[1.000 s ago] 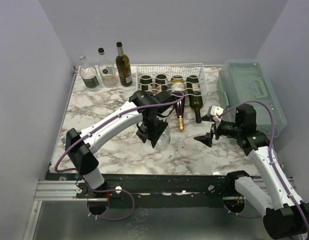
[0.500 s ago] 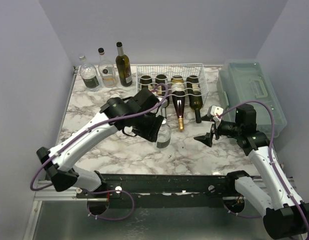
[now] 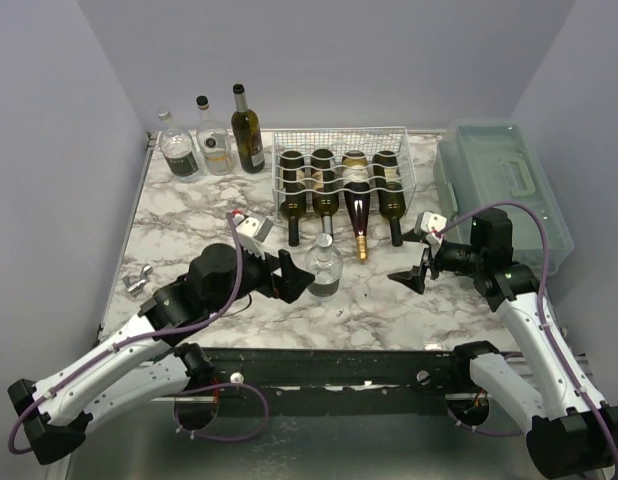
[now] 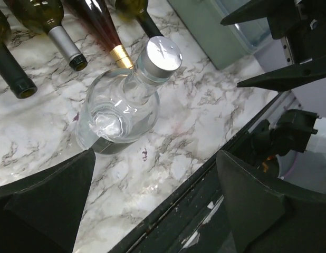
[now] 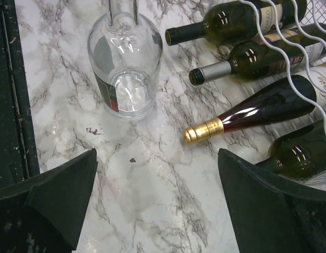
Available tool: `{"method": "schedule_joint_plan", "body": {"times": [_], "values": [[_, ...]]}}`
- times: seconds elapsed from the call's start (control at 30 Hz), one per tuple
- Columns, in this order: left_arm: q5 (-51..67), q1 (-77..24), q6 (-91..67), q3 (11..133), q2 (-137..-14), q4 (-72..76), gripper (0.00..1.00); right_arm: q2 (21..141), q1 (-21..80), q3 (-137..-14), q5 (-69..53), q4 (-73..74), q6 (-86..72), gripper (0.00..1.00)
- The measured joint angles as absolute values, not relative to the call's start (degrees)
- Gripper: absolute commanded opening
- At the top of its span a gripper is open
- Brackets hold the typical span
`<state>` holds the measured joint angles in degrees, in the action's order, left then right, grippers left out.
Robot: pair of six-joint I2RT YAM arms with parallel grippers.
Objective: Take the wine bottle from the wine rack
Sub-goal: Place the wine bottle at the center of the board, then pick up the wine bottle from the center of the board.
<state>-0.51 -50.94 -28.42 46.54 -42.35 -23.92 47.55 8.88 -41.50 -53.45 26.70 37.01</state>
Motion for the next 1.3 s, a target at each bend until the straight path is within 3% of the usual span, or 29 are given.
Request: {"method": "schedule_joint_plan", "body": {"times": [0.23, 0.53, 0.97, 1.3], "values": [[-0.7, -50.4, -28.1, 31.4, -35.5, -4.3, 0.99, 47.5, 8.9, -41.5, -53.4, 26.7, 37.1, 0.99], [2.1, -50.4, -8.4, 12.4, -35.2, 24.0, 0.99, 47.9, 8.9, -41.5, -53.4, 26.7, 37.2, 1.00], [6.0, -50.4, 5.5, 12.0, -52.5, 47.9, 0.95, 49.8, 8.9, -41.1, -53.4, 26.7, 37.6, 0.99], [7.1, -50.2, 6.4, 17.0, -65.0, 58.8, 0.74, 49.9, 8.9, -41.1, -53.4, 26.7, 37.6, 0.99]]}}
